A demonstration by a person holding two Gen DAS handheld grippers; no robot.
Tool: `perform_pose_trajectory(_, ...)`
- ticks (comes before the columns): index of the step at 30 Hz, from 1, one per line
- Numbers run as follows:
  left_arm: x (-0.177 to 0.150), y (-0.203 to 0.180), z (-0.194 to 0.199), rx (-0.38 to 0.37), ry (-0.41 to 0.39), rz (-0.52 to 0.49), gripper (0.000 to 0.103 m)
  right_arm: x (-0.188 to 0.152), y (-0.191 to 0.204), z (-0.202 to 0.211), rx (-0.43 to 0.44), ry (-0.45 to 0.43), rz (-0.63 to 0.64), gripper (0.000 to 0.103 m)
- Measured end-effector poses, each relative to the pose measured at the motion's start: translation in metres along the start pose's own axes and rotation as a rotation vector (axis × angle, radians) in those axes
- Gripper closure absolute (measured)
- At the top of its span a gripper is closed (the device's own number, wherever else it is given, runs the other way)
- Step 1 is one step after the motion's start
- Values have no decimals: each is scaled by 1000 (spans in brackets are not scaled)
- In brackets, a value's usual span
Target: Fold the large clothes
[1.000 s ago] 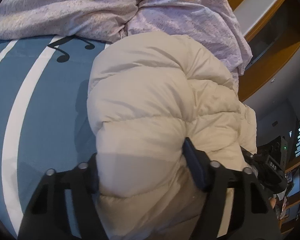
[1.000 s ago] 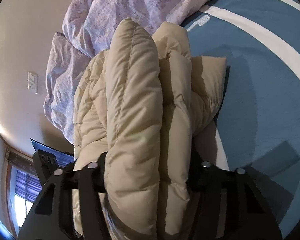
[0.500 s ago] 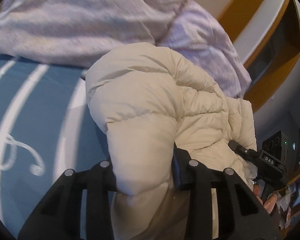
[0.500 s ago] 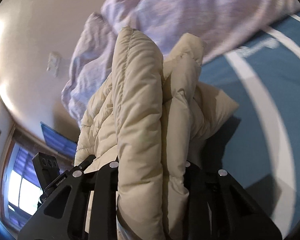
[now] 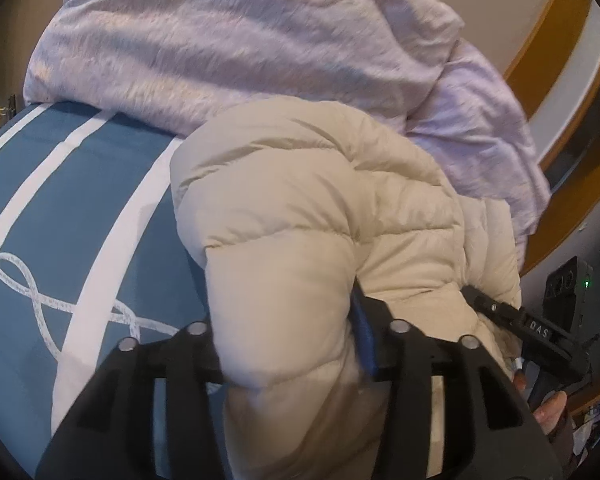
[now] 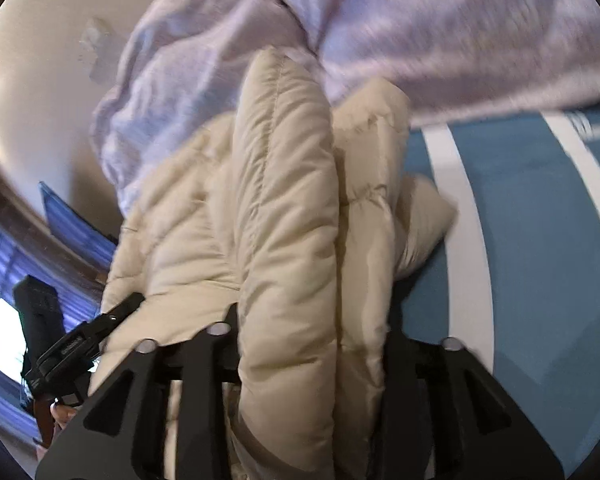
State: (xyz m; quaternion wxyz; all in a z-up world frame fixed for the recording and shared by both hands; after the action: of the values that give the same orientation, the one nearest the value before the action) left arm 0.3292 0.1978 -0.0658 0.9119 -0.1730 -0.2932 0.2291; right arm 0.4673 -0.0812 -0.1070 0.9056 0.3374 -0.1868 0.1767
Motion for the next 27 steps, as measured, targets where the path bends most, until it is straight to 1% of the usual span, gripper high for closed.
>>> perform_pose_trajectory(2,-3,0,0,19,-6,-9,47,-2,-2,5,-38,-9,-9,48)
perform_pose_trajectory(4,-3,-1,3,43,-13,-22,44,-6,-1,16,-109,-29,-4,40)
perform_pose_trajectory(6,-2,-3,8,70,-27,-27,39,-8,1,34,-161,-68,-1,40)
perform_pose_trajectory(9,0,-2,21,125,-77,-28,26,-10,6,55,-227,-141,6,39)
perform_pose_trajectory(10,2,-3,25,141,-93,-28,24,-9,11,65,-253,-176,18,39)
perform_pose_trajectory(12,7,-5,35,179,-133,-26,21,-7,25,73,-264,-211,54,39)
perform_pose_trajectory(15,18,-15,39,221,-155,-43,20,0,49,67,-264,-216,120,39)
perform_pose_trajectory(18,29,-32,36,294,-170,-95,19,13,78,45,-298,-215,209,39)
perform_pose_trajectory(19,33,-40,33,328,-175,-121,18,15,84,39,-315,-218,229,39)
perform_pose_trajectory(20,35,-44,31,346,-178,-137,17,19,89,31,-339,-222,247,39)
perform_pose_trajectory(23,42,-59,18,421,-186,-194,13,26,89,18,-397,-228,263,39)
perform_pose_trajectory(25,44,-67,5,476,-183,-235,13,33,80,6,-423,-216,240,39)
perform_pose_trajectory(27,43,-69,-6,510,-172,-260,13,36,67,-7,-436,-185,211,39)
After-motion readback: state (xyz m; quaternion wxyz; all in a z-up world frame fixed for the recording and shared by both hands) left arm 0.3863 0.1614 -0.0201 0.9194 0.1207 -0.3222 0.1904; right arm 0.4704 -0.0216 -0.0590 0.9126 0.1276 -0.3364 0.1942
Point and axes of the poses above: each gripper's, at about its wrist camera, not at the fingertips, and z roughly against the way its jaws point, y to its left, x to its top, the point moved 1 cm from there along -z, roughly the way its jaws point, and after that the axes turned 11 degrees about y, right-handed, at the moved point
